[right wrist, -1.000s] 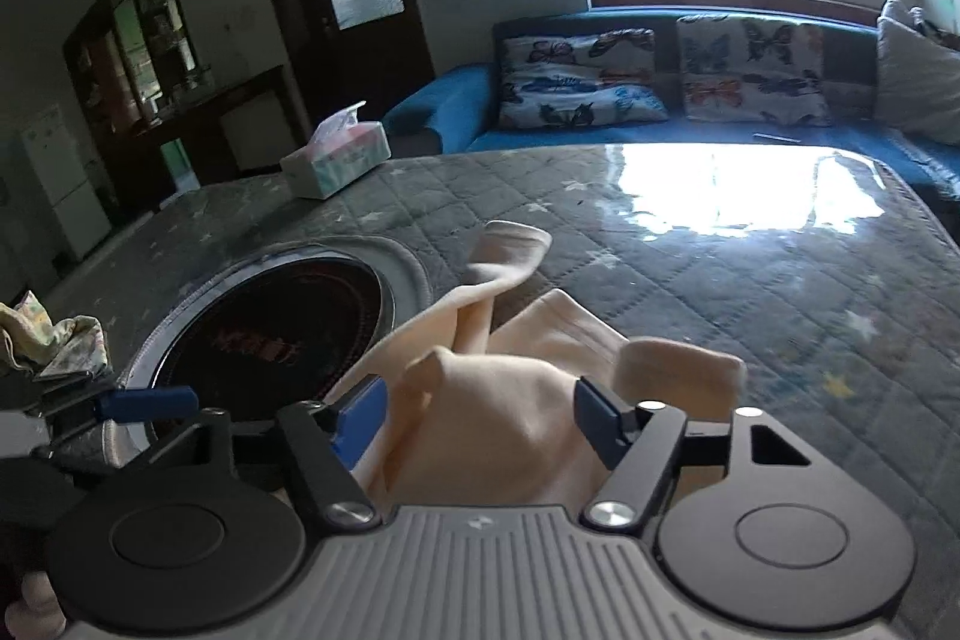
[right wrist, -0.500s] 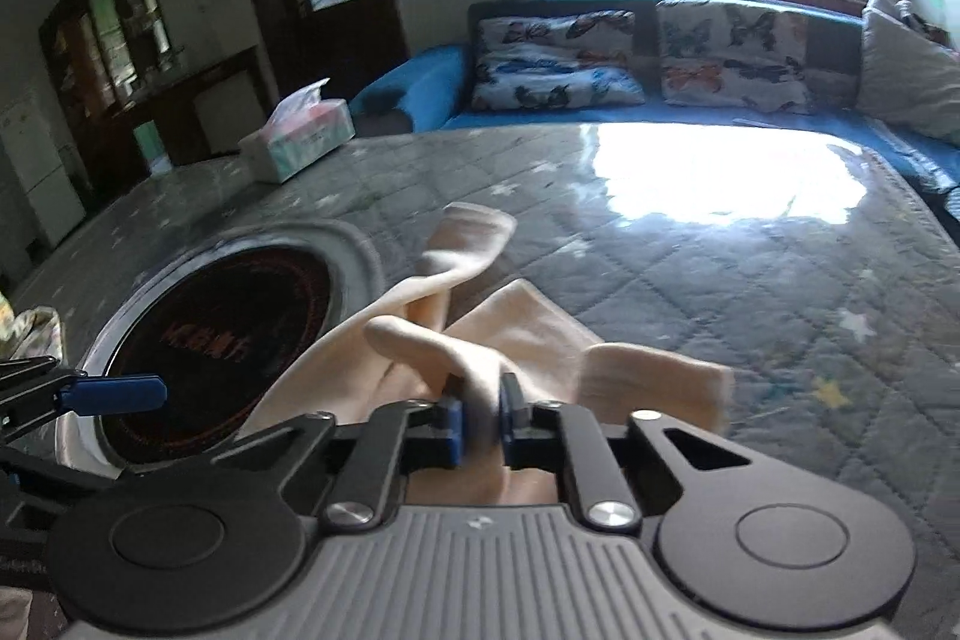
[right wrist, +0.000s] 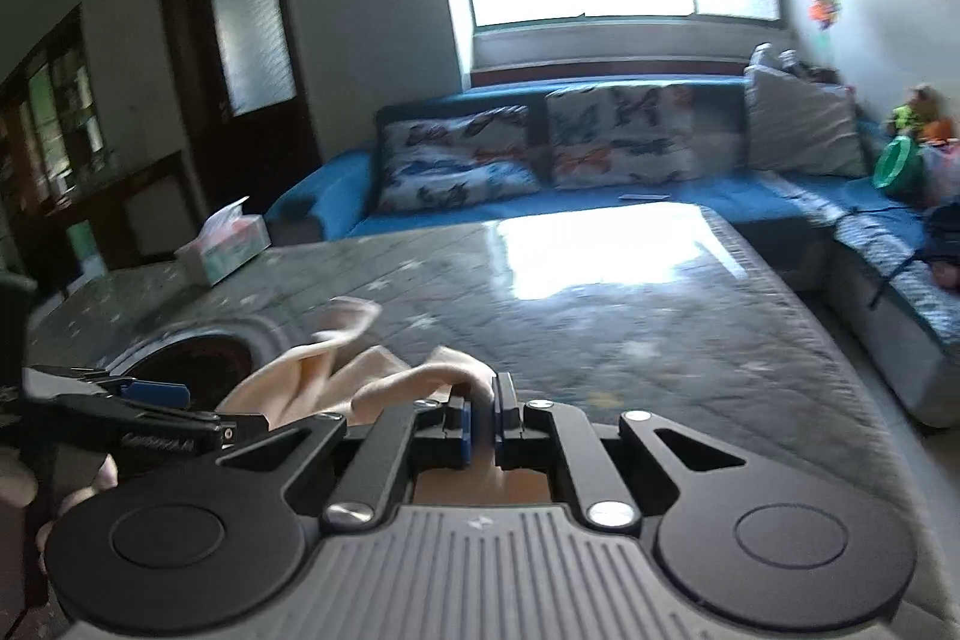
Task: Fold clothes
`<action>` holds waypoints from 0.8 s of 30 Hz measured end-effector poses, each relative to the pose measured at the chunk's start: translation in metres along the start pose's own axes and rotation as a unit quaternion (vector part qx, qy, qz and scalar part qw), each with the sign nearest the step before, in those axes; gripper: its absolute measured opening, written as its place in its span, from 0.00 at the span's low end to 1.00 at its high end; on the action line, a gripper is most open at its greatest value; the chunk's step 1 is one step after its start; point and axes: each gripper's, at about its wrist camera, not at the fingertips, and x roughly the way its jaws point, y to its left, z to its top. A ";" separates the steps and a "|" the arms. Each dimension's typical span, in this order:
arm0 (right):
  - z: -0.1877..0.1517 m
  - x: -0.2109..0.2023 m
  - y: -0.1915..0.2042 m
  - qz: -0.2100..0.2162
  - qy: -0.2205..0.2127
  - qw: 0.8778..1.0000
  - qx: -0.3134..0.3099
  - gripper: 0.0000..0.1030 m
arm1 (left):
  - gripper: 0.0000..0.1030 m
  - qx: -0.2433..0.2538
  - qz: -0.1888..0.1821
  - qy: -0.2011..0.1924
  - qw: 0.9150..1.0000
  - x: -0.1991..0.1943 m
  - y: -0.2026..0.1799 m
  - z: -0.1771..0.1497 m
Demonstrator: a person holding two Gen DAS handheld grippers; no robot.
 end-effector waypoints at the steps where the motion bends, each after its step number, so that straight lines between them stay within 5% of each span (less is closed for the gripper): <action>1: -0.002 -0.009 -0.006 -0.008 -0.004 1.000 0.004 0.05 | 0.79 0.000 -0.002 0.002 1.000 0.004 0.000 0.001; 5: -0.014 -0.037 -0.025 -0.042 -0.011 0.999 0.023 0.05 | 0.46 0.009 -0.016 0.002 1.000 0.015 -0.002 0.001; 7: -0.022 -0.049 -0.033 -0.059 -0.011 0.998 0.034 0.05 | 0.18 0.001 -0.031 0.002 1.000 0.015 0.001 -0.002; 10: -0.036 -0.062 -0.045 -0.082 -0.006 0.995 0.050 0.05 | 0.10 -0.008 -0.029 -0.012 0.999 0.006 0.005 -0.007; 24: -0.089 -0.073 -0.079 -0.136 0.043 0.985 0.097 0.05 | 0.09 -0.085 0.055 -0.044 0.994 -0.092 0.064 -0.063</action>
